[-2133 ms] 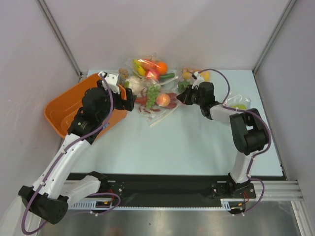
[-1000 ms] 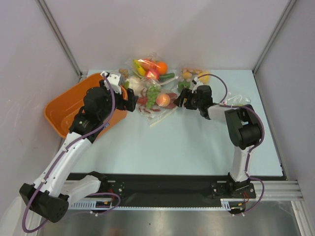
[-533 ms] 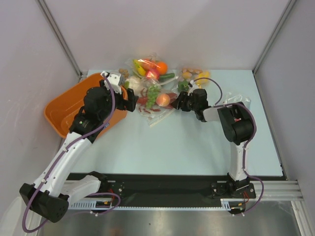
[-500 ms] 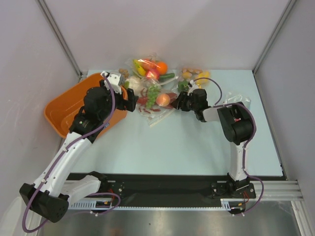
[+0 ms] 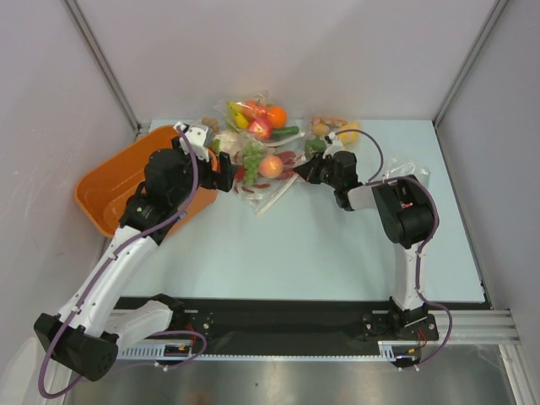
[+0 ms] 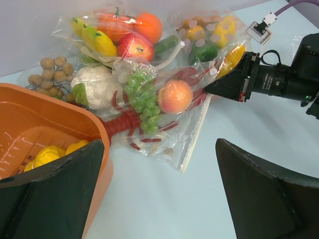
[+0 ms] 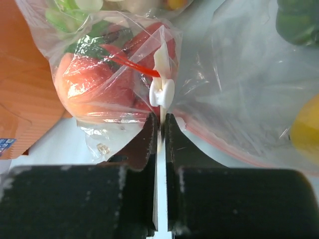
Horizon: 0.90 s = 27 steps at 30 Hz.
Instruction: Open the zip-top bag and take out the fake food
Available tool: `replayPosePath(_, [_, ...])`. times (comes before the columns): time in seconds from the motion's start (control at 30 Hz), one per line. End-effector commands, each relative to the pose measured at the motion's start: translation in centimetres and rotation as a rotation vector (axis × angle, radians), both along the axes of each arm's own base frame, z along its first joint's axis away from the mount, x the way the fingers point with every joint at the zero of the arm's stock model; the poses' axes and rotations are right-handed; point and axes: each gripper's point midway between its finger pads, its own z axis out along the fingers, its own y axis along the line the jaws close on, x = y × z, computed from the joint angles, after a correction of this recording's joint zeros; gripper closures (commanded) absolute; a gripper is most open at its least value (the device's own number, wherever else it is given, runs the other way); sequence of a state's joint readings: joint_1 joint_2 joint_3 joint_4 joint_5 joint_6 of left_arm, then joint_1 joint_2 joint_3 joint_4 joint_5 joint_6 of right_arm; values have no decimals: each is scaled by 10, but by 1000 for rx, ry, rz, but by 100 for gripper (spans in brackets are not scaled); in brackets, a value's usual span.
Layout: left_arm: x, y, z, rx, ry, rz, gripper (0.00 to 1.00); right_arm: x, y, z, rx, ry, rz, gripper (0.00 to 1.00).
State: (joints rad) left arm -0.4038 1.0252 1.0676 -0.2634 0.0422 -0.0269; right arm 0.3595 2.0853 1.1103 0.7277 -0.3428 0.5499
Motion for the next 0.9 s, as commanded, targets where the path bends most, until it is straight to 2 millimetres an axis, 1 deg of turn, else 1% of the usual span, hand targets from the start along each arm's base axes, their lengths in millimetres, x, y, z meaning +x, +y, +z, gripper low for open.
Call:
replayPosePath(0.0, [0,-7,8,-19,-22,-28,0,0,3,32,41,-150,9,100])
replayPosePath(0.03, [0,-7,7,-18,-22,-29,0,-5,2,30,43,-150,12,100])
replayPosePath(0.1, [0,-7,7,-19,-20,-30,0,-8,-2,50,71,-206,10,100])
replayPosePath(0.13, [0,-7,7,-19,-20,-33,0,-10,-4,56,79,-220,12,100])
replayPosePath(0.17, [0,-8,7,-18,-21,-35,0,-14,-5,57,85,-228,13,100])
replayPosePath(0.2, [-1,-8,7,-19,-20,-39,0,-16,-8,71,95,-255,14,100])
replayPosePath(0.3, [-1,-10,6,-20,-18,-45,0,-22,-17,83,88,-275,17,100])
replayPosePath(0.33, [-1,-10,6,-20,-18,-47,0,-25,-18,98,84,-310,20,100])
replayPosePath(0.4, [-1,-11,4,-17,-14,-50,0,-31,-24,105,63,-315,27,100])
replayPosePath(0.43, [-1,-11,5,-17,-18,-52,0,-33,-29,122,52,-355,26,100])
replayPosePath(0.5, [-1,-11,5,-19,-15,-54,0,-39,-34,128,31,-350,39,100])
replayPosePath(0.53, [-1,-11,4,-19,-15,-54,0,-42,-40,147,16,-397,39,100])
replayPosePath(0.57, [-1,-12,4,-19,-15,-57,0,-46,-41,146,-1,-380,50,100])
replayPosePath(0.6, [-1,-12,4,-18,-16,-59,0,-50,-43,152,-11,-392,70,100])
replayPosePath(0.63, [-2,-13,5,-21,-19,-67,0,-55,-47,162,-33,-407,82,100])
replayPosePath(0.7, [-2,-15,4,-19,-21,-75,0,-65,-46,173,-51,-426,136,100])
replayPosePath(0.73, [-2,-15,4,-19,-21,-78,0,-68,-47,181,-60,-437,153,100])
replayPosePath(0.77, [-3,-17,5,-20,-26,-88,0,-76,-50,190,-75,-453,170,100])
replayPosePath(0.87, [-5,-19,6,-19,-37,-109,0,-93,-49,205,-88,-465,241,100])
